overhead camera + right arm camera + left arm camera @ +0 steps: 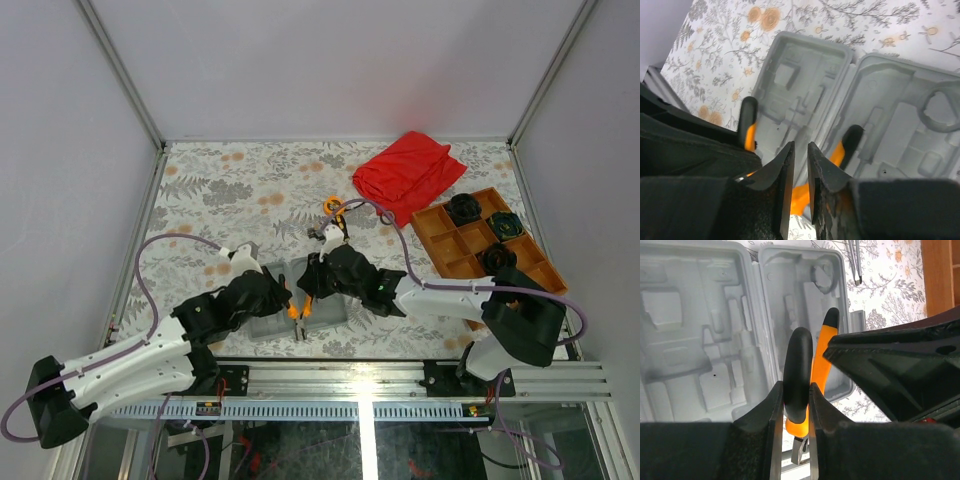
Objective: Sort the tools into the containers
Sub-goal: Pick up the pliers at the center of the board, then place the pliers in the storage box.
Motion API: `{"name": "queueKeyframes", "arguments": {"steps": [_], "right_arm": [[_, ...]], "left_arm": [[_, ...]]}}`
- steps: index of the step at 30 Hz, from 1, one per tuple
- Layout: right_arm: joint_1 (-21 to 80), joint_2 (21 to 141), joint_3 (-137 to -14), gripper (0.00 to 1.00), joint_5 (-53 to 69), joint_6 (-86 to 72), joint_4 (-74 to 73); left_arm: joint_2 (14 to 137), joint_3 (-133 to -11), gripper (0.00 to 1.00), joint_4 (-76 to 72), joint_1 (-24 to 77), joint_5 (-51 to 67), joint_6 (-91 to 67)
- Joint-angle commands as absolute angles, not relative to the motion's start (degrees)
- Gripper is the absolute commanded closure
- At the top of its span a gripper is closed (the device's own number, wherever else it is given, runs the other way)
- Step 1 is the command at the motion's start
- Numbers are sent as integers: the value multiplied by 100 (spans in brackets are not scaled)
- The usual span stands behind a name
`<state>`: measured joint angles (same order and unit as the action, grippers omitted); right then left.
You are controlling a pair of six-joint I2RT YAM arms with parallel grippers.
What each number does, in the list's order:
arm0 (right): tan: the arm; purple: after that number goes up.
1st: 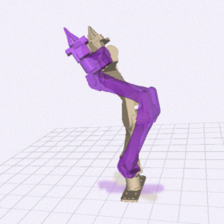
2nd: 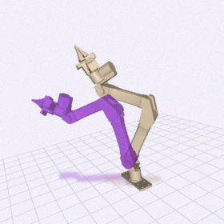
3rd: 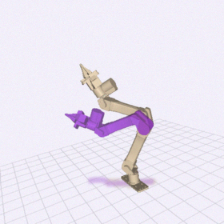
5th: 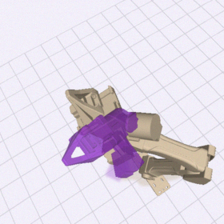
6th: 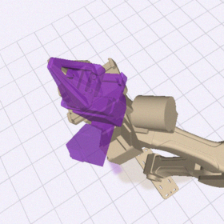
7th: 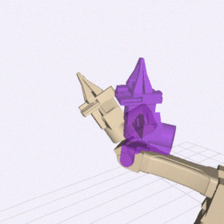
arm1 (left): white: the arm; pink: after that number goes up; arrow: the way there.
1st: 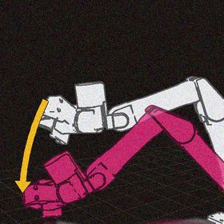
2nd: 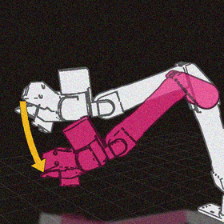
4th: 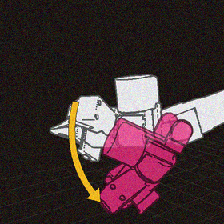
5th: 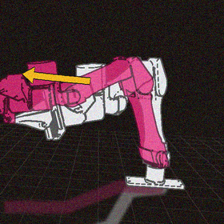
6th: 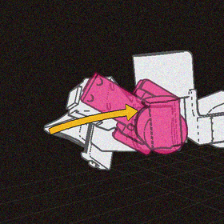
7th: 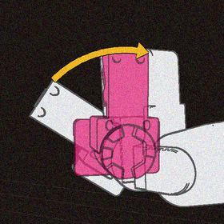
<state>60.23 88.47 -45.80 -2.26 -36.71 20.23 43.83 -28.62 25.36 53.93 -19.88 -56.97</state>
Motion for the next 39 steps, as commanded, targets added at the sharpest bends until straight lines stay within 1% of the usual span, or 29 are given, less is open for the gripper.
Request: {"name": "queueKeyframes", "arguments": {"steps": [1,5,7,8,16,20,24,29,33,36,39], "right_arm": [[6038,8455,-4611,76,-1195,-3648,2041],[6030,8203,-4405,75,-2627,-4062,1137],[6029,8231,-4399,76,-2697,-4211,873],[6029,8288,-4395,76,-2592,-4211,944],[6029,9077,-4907,78,-349,-3914,1946],[6029,9315,-5162,79,608,-3938,2555],[6034,9754,-5523,81,1184,-4040,2695],[6029,10504,-5986,83,1536,-4161,2694],[6029,10987,-6279,85,1692,-4309,2736],[6030,10996,-6303,85,1630,-4325,2729],[6036,10714,-6073,83,1142,-4204,2615]], "left_arm": [[4256,-3184,100,2655,5304,-2509,-5903],[4122,-3169,100,2778,5211,-2514,-5897],[4054,-3156,100,2802,5184,-2493,-5883],[4032,-3155,100,2797,5176,-2474,-5869],[3850,-3159,100,2570,5062,-2207,-5609],[4120,-3198,100,2558,4868,-2076,-5455],[4501,-3309,100,2564,4489,-1829,-5225],[4955,-3520,100,2649,3836,-1500,-4863],[5245,-3700,100,2809,3499,-1391,-4615],[5370,-3829,100,2937,3348,-1429,-4502],[5456,-3926,100,3142,3186,-1534,-4395]]}}
